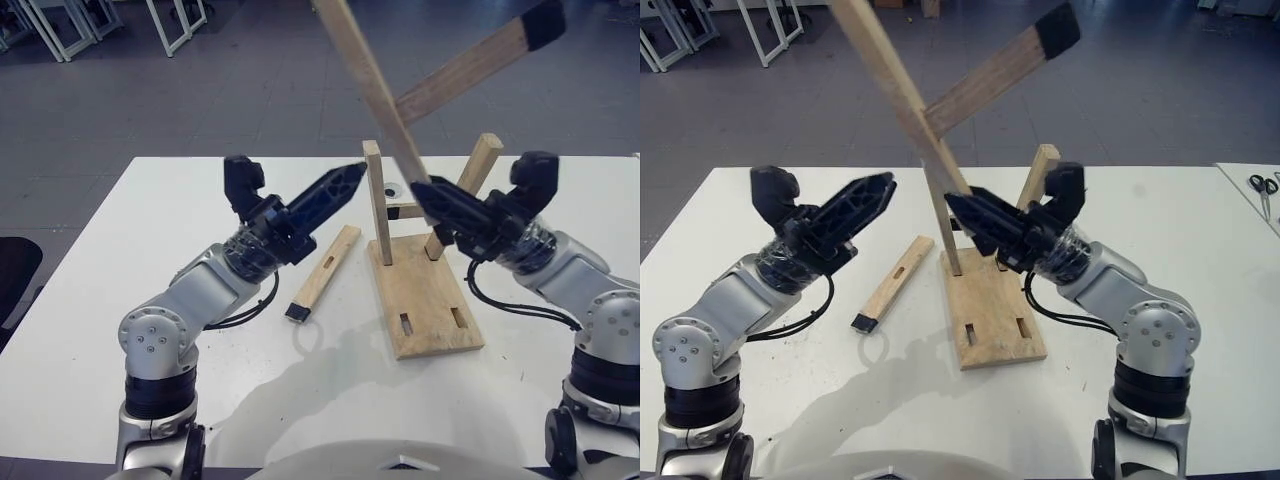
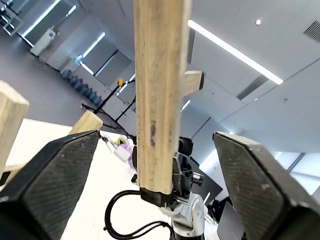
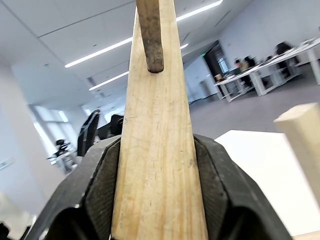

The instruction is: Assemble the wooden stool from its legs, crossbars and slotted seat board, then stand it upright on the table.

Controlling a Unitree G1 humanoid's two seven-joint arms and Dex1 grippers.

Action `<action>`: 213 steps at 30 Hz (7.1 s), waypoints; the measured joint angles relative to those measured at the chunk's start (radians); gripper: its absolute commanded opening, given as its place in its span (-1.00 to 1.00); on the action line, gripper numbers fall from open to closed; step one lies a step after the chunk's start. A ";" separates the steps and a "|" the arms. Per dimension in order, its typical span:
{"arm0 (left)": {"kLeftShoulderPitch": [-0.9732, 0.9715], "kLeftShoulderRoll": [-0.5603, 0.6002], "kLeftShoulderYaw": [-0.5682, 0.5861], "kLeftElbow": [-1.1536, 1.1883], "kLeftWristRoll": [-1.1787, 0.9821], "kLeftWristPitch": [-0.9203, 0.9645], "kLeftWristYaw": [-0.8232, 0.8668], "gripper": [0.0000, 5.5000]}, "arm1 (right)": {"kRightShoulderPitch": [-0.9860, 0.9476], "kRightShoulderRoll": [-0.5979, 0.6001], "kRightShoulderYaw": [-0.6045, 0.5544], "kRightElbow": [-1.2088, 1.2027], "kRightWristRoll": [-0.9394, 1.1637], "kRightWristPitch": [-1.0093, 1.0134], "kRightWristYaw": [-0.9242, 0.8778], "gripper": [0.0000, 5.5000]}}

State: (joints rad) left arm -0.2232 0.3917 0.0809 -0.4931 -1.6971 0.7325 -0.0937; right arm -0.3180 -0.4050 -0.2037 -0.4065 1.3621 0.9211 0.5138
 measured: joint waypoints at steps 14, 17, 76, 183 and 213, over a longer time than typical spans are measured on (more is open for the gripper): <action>-0.047 0.055 -0.021 0.007 0.009 0.046 -0.121 0.20 | -0.001 -0.047 0.110 0.027 -0.003 0.065 0.134 -0.27; -0.047 0.076 -0.018 0.010 0.055 0.051 -0.163 0.04 | 0.005 -0.063 0.111 0.027 -0.002 0.078 0.146 -0.27; 0.055 0.091 -0.244 0.341 1.021 -0.229 -0.968 -0.25 | 0.188 -0.194 0.343 0.474 -1.203 -0.520 0.163 0.30; -0.431 0.128 -0.047 0.201 0.759 0.044 -0.530 0.24 | 0.296 -0.121 0.296 0.363 -1.223 -0.482 0.078 0.30; 0.218 0.065 -0.129 -0.127 1.301 0.134 -0.201 0.24 | 0.331 -0.151 0.302 0.329 -1.234 -0.480 0.092 0.30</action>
State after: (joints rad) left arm -0.0057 0.4570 -0.0478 -0.6199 -0.3956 0.8665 -0.2951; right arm 0.0131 -0.5558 0.0982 -0.0775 0.1283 0.4414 0.6062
